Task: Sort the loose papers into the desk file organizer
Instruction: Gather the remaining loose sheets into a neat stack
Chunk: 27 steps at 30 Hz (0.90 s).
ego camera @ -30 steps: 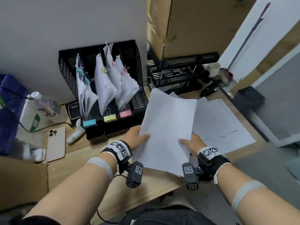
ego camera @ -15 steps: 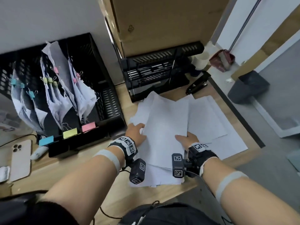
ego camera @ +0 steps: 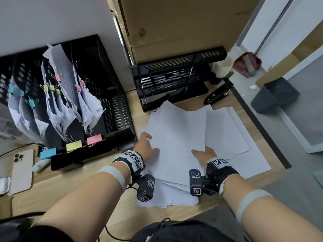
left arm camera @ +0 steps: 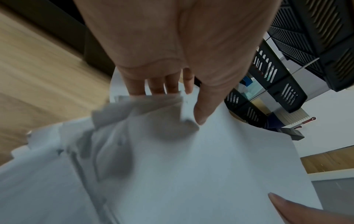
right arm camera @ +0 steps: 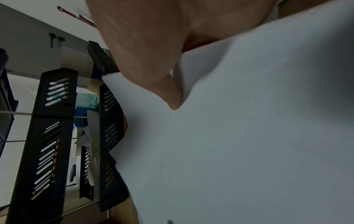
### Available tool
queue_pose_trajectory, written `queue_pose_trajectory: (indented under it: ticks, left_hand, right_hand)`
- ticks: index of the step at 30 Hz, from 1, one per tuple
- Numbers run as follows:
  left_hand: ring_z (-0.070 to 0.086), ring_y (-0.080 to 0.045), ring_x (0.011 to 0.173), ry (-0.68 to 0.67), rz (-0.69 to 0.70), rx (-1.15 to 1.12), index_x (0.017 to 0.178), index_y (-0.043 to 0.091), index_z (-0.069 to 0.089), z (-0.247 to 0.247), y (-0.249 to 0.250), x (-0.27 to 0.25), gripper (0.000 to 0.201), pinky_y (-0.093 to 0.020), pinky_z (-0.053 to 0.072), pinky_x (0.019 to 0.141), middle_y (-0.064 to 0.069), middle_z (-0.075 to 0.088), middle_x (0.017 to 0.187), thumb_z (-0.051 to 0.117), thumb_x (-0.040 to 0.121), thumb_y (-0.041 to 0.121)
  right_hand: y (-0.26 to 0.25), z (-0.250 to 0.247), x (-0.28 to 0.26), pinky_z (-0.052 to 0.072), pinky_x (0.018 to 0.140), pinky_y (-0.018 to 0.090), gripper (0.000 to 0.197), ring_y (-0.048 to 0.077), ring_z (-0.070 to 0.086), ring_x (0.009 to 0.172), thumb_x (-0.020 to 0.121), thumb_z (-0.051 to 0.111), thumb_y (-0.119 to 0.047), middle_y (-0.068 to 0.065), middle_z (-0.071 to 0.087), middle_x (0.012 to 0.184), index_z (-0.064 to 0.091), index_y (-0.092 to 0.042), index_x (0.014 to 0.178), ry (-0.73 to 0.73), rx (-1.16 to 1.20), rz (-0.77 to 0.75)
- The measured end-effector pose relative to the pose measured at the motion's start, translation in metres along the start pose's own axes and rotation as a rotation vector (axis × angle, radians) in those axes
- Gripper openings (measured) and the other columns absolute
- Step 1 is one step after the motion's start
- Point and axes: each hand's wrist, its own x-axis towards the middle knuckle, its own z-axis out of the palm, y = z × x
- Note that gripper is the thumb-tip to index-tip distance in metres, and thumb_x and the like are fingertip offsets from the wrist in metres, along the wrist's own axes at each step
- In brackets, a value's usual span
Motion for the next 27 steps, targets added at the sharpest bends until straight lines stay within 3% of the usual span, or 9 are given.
queue_pose_trajectory:
  ticks: [4,9,12,14,16,18,20,24,27]
  left_hand:
    - [0.063,-0.029,0.098,-0.018,-0.027,-0.052,0.138,0.015,0.033,0.005,-0.003,0.003,0.081,-0.034,0.053,0.088,-0.010,0.058,0.113,0.085,0.076,0.028]
    - [0.069,-0.028,0.091,-0.068,0.044,-0.070,0.115,0.012,0.058,0.001,0.004,-0.005,0.046,-0.037,0.057,0.084,-0.008,0.072,0.102,0.080,0.080,0.032]
    - [0.068,-0.021,0.094,-0.089,0.151,-0.161,0.112,0.012,0.060,-0.003,0.008,-0.013,0.045,-0.033,0.055,0.084,-0.005,0.071,0.106,0.084,0.078,0.029]
    - [0.066,-0.008,0.094,-0.064,0.225,-0.323,0.117,0.014,0.060,-0.011,0.016,-0.022,0.048,-0.022,0.053,0.082,0.003,0.070,0.107,0.086,0.077,0.022]
    - [0.070,-0.011,0.102,-0.090,0.291,-0.530,0.123,0.013,0.062,-0.021,0.030,-0.031,0.054,-0.026,0.055,0.090,0.001,0.073,0.112,0.087,0.076,0.019]
    - [0.069,-0.026,0.114,-0.160,0.353,-0.757,0.126,0.011,0.065,-0.032,0.047,-0.040,0.056,-0.038,0.054,0.099,-0.008,0.073,0.120,0.087,0.074,0.016]
    - [0.067,-0.032,0.117,-0.201,0.433,-0.910,0.122,0.010,0.067,-0.043,0.065,-0.050,0.052,-0.042,0.051,0.102,-0.014,0.072,0.122,0.086,0.073,0.012]
    - [0.067,-0.030,0.115,-0.225,0.583,-0.877,0.116,0.016,0.068,-0.053,0.083,-0.068,0.045,-0.040,0.052,0.101,-0.011,0.073,0.120,0.085,0.075,0.009]
    - [0.069,-0.023,0.113,-0.233,0.526,-0.788,0.111,0.019,0.072,-0.040,0.073,-0.069,0.042,-0.036,0.054,0.095,-0.004,0.075,0.115,0.085,0.075,0.005]
  right_hand:
    - [0.013,-0.004,-0.013,0.043,0.091,0.031,0.045,0.029,0.060,0.111,0.089,0.063,-0.028,0.007,0.063,0.121,0.056,-0.008,0.129,0.024,0.046,-0.001]
    - [0.025,-0.004,-0.033,0.047,0.103,0.046,0.042,0.029,0.062,0.111,0.084,0.064,-0.027,0.005,0.067,0.122,0.062,-0.017,0.125,0.066,0.160,-0.111]
    - [0.015,-0.010,-0.059,0.049,0.099,0.046,0.034,0.027,0.064,0.107,0.086,0.061,-0.020,0.004,0.069,0.117,0.064,-0.020,0.120,0.112,0.215,-0.212]
    - [0.004,-0.016,-0.076,0.052,0.096,0.046,0.026,0.024,0.066,0.102,0.087,0.062,-0.019,0.001,0.071,0.111,0.066,-0.026,0.111,0.140,0.271,-0.279]
    - [-0.007,-0.024,-0.093,0.053,0.093,0.043,0.020,0.022,0.067,0.099,0.087,0.063,-0.019,-0.004,0.072,0.104,0.066,-0.032,0.101,0.172,0.311,-0.365]
    - [-0.018,-0.032,-0.111,0.055,0.084,0.030,0.018,0.018,0.068,0.094,0.088,0.063,-0.015,-0.010,0.070,0.094,0.064,-0.030,0.099,0.210,0.352,-0.462]
    - [-0.029,-0.037,-0.131,0.052,0.074,0.018,0.020,0.009,0.066,0.087,0.089,0.062,-0.009,-0.013,0.069,0.091,0.063,-0.027,0.097,0.250,0.414,-0.540]
    - [-0.031,-0.038,-0.148,0.052,0.074,0.022,0.028,0.009,0.067,0.088,0.082,0.062,-0.001,-0.010,0.072,0.093,0.066,-0.026,0.095,0.346,0.553,-0.557]
    - [-0.017,-0.032,-0.147,0.042,0.066,0.015,0.040,0.012,0.060,0.087,0.081,0.058,0.004,-0.002,0.064,0.097,0.054,-0.018,0.115,0.374,0.543,-0.484]
